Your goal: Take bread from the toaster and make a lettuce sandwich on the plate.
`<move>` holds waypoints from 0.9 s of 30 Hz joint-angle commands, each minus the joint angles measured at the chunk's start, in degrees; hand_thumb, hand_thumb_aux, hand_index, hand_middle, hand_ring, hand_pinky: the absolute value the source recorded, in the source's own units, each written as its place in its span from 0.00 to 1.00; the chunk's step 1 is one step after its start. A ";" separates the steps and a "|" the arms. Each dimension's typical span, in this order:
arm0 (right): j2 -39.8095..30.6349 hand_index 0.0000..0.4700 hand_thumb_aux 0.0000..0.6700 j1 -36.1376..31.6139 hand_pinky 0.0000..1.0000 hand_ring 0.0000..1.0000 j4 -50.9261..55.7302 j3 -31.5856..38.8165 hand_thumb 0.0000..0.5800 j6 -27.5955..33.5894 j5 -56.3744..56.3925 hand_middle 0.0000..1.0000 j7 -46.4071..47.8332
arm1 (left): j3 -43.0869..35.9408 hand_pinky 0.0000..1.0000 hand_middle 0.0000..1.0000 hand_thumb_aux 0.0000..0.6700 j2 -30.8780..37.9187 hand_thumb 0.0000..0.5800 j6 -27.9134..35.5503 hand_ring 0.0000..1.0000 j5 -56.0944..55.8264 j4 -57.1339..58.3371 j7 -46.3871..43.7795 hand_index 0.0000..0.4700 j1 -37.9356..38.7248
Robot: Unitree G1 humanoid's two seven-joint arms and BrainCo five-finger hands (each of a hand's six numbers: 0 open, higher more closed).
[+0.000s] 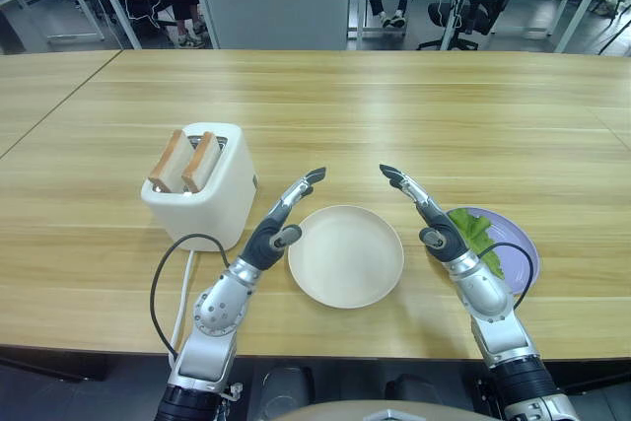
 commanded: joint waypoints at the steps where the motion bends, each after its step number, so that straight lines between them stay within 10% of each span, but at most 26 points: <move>1: -0.40 0.00 0.00 0.49 0.00 0.00 -0.68 -0.11 0.00 0.21 -0.18 0.00 0.31 | 0.07 0.00 0.00 0.00 -0.01 0.00 0.72 0.00 0.98 -0.15 0.22 0.00 0.13; 12: -0.22 0.00 0.00 0.70 0.00 0.00 -1.05 -0.06 0.00 0.29 -0.60 0.00 -0.08 | 1.61 0.00 0.00 0.00 -0.34 0.00 2.45 0.00 1.85 -1.68 2.15 0.00 0.28; 17: -0.72 0.00 0.00 -0.07 0.00 0.00 -3.37 -2.06 0.00 3.15 -0.43 0.00 -1.06 | 12.82 0.00 0.00 0.00 2.66 0.00 19.35 0.00 3.82 -12.70 6.57 0.00 -5.01; 27: -4.28 0.00 0.00 0.24 0.00 0.00 -9.09 -6.67 0.00 7.93 -4.64 0.00 -3.16 | 20.18 0.00 0.00 0.00 37.36 0.00 40.31 0.00 34.55 3.89 5.72 0.00 -18.72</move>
